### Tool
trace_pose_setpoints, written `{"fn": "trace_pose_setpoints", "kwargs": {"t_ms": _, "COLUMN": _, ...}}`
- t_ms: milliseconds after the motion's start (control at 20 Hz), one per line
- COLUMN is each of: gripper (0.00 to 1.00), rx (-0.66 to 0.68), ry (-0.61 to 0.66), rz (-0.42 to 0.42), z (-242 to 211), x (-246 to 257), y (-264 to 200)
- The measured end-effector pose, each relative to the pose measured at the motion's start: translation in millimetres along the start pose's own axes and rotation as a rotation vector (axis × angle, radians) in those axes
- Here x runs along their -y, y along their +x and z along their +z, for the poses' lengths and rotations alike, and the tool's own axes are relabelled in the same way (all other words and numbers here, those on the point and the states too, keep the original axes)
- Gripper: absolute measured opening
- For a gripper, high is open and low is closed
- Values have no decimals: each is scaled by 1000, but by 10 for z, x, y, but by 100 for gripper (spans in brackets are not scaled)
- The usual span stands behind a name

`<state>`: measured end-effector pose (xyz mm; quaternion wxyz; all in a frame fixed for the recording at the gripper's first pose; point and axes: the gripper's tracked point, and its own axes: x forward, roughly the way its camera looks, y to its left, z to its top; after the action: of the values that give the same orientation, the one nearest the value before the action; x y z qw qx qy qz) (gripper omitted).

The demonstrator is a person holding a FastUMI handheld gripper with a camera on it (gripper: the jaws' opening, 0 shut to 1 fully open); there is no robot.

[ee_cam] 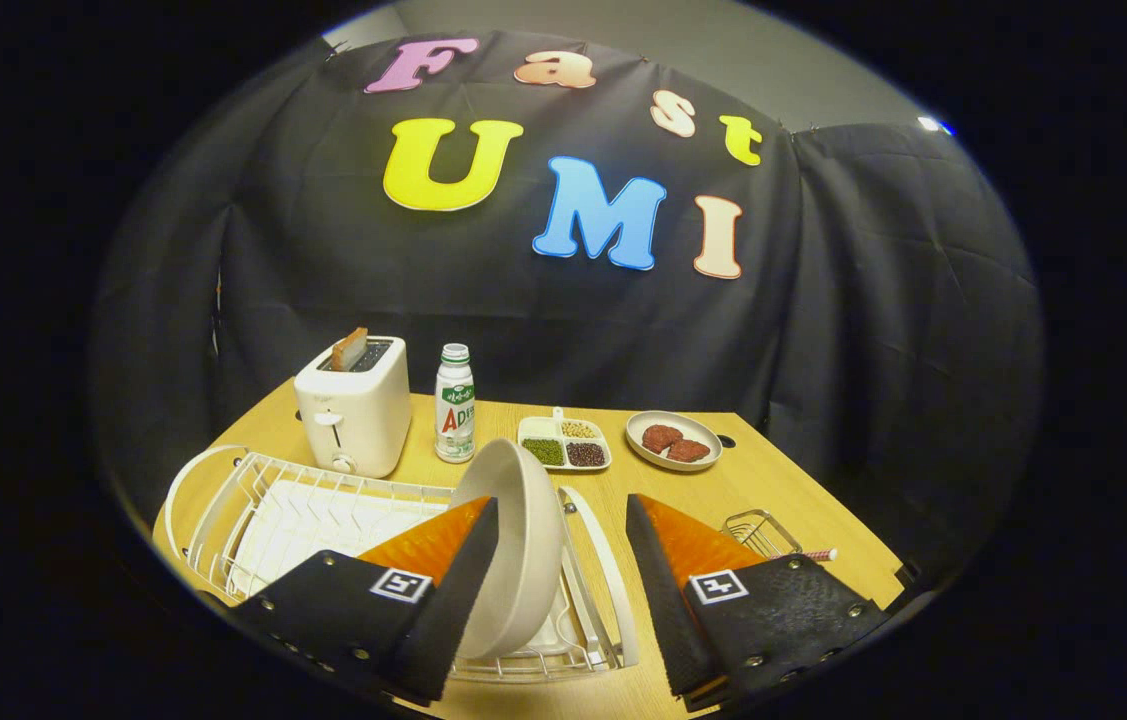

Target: Take the plate from the dish rack, then take the spoon from the basket and place it into the plate.

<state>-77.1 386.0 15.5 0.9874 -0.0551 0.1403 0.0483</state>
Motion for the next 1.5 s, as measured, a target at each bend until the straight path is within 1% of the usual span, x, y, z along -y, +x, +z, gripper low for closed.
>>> {"fn": "trace_pose_setpoints", "kwargs": {"t_ms": 50, "gripper": 74, "rx": -7, "ry": -15, "rz": -4, "z": -13, "x": -47, "y": 35}}
{"fn": "trace_pose_setpoints", "kwargs": {"t_ms": 100, "gripper": 71, "rx": -13, "ry": -31, "rz": -10, "z": -21, "x": -67, "y": 73}}
{"fn": "trace_pose_setpoints", "kwargs": {"t_ms": 150, "gripper": 58, "rx": -15, "ry": -52, "rz": -15, "z": -23, "x": -98, "y": 106}}
{"fn": "trace_pose_setpoints", "kwargs": {"t_ms": 200, "gripper": 50, "rx": -17, "ry": -74, "rz": -21, "z": -28, "x": -121, "y": 144}}
{"fn": "trace_pose_setpoints", "kwargs": {"t_ms": 250, "gripper": 33, "rx": -21, "ry": -96, "rz": -31, "z": -34, "x": -153, "y": 219}}
{"fn": "trace_pose_setpoints", "kwargs": {"t_ms": 300, "gripper": 29, "rx": -34, "ry": -120, "rz": -56, "z": -30, "x": -133, "y": 175}}
{"fn": "trace_pose_setpoints", "kwargs": {"t_ms": 350, "gripper": 28, "rx": -31, "ry": -154, "rz": -93, "z": -9, "x": -82, "y": 178}}
{"fn": "trace_pose_setpoints", "kwargs": {"t_ms": 450, "gripper": 14, "rx": -55, "ry": -215, "rz": -150, "z": -3, "x": -71, "y": 183}}
{"fn": "trace_pose_setpoints", "kwargs": {"t_ms": 500, "gripper": 9, "rx": -58, "ry": -240, "rz": -160, "z": 51, "x": -108, "y": 181}}
{"fn": "trace_pose_setpoints", "kwargs": {"t_ms": 550, "gripper": 7, "rx": -63, "ry": -260, "rz": -173, "z": 52, "x": -115, "y": 213}}
{"fn": "trace_pose_setpoints", "kwargs": {"t_ms": 650, "gripper": 7, "rx": -61, "ry": -304, "rz": -206, "z": 125, "x": -163, "y": 209}}
{"fn": "trace_pose_setpoints", "kwargs": {"t_ms": 750, "gripper": 7, "rx": -28, "ry": -377, "rz": -246, "z": 286, "x": -206, "y": 174}}
{"fn": "trace_pose_setpoints", "kwargs": {"t_ms": 800, "gripper": 1, "rx": -17, "ry": -412, "rz": -266, "z": 366, "x": -230, "y": 156}}
{"fn": "trace_pose_setpoints", "kwargs": {"t_ms": 950, "gripper": 1, "rx": 24, "ry": -490, "rz": -323, "z": 512, "x": -233, "y": 19}}
{"fn": "trace_pose_setpoints", "kwargs": {"t_ms": 1050, "gripper": 1, "rx": 36, "ry": -482, "rz": -323, "z": 583, "x": -232, "y": -102}}
{"fn": "trace_pose_setpoints", "kwargs": {"t_ms": 1200, "gripper": 1, "rx": 53, "ry": -449, "rz": -341, "z": 701, "x": -124, "y": -433}}
{"fn": "trace_pose_setpoints", "kwargs": {"t_ms": 1350, "gripper": 1, "rx": 52, "ry": -391, "rz": -351, "z": 710, "x": -21, "y": -784}}
{"fn": "trace_pose_setpoints", "kwargs": {"t_ms": 1500, "gripper": 1, "rx": 45, "ry": -335, "rz": -331, "z": 603, "x": 34, "y": -1144}}
